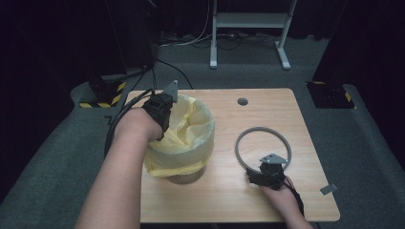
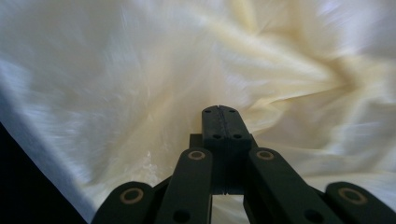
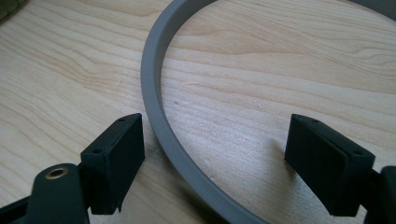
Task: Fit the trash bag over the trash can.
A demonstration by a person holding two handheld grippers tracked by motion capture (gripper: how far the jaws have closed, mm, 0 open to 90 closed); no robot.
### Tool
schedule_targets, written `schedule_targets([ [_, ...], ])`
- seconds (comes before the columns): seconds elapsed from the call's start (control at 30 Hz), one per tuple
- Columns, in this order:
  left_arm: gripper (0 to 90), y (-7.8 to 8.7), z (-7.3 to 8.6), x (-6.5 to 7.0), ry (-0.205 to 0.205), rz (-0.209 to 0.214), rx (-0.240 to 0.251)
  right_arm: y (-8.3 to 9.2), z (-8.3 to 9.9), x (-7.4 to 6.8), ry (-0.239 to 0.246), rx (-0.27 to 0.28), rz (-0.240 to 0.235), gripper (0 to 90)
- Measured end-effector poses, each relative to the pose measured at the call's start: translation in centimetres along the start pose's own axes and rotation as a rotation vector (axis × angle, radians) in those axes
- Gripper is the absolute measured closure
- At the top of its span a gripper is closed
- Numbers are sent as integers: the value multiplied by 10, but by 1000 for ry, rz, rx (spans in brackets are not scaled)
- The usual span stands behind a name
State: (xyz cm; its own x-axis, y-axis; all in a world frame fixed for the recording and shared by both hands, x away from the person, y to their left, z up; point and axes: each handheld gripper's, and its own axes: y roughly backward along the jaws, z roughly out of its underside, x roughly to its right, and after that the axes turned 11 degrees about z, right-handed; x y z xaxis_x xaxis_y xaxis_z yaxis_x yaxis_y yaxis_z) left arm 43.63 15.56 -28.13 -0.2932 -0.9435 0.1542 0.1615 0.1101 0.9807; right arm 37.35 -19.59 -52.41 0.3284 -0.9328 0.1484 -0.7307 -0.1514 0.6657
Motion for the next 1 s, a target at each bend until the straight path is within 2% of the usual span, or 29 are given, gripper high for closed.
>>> schedule_targets([
  [0.07, 899, -12, -3, -2, -13, 0, -27, 0, 0, 0, 0, 0, 0, 195],
  [0.1, 899, -13, -5, -1, -23, -25, -29, 0, 0, 0, -2, -3, 1, 194],
  [0.17, 899, -10, -8, 0, -28, -7, -1, 0, 0, 0, -2, -3, 1, 193],
  [0.23, 899, -12, -10, 4, -47, -32, -30, 0, 0, 0, -1, -2, 3, 194],
  [0.27, 898, -10, -11, 7, -53, -42, -18, 0, 0, 0, 1, -2, 3, 193],
  [0.3, 882, -6, -11, 9, -57, -35, 0, 0, 0, 0, -2, -3, 2, 193],
  [0.4, 768, 12, -6, 14, -77, -9, 51, 0, 0, 1, -4, -2, -1, 191],
  [0.47, 742, 26, 1, 11, -34, 27, 73, 0, 0, 0, -2, -2, 2, 193],
  [0.5, 728, 33, 5, 9, -20, 29, 75, 0, 0, 0, -2, 0, 1, 195],
  [0.57, 698, 49, 14, 5, -6, 16, 98, 0, 0, 0, 1, 2, 0, 195],
  [0.67, 662, 74, 29, -6, 34, 20, 166, 0, 0, 0, -1, -5, -2, 194],
  [0.73, 618, 85, 39, -13, 65, 1, 173, 0, 0, 0, -4, -6, -2, 195],
  [0.83, 561, 92, 52, -27, 100, -27, 166, 0, 1, 0, -2, -2, -1, 195],
  [0.87, 551, 92, 56, -32, 112, -23, 172, 0, 1, 0, 1, 0, -2, 194],
  [1.0, 489, 80, 65, -55, 158, -45, 159, 0, 1, 0, 8, 4, -2, 197],
])
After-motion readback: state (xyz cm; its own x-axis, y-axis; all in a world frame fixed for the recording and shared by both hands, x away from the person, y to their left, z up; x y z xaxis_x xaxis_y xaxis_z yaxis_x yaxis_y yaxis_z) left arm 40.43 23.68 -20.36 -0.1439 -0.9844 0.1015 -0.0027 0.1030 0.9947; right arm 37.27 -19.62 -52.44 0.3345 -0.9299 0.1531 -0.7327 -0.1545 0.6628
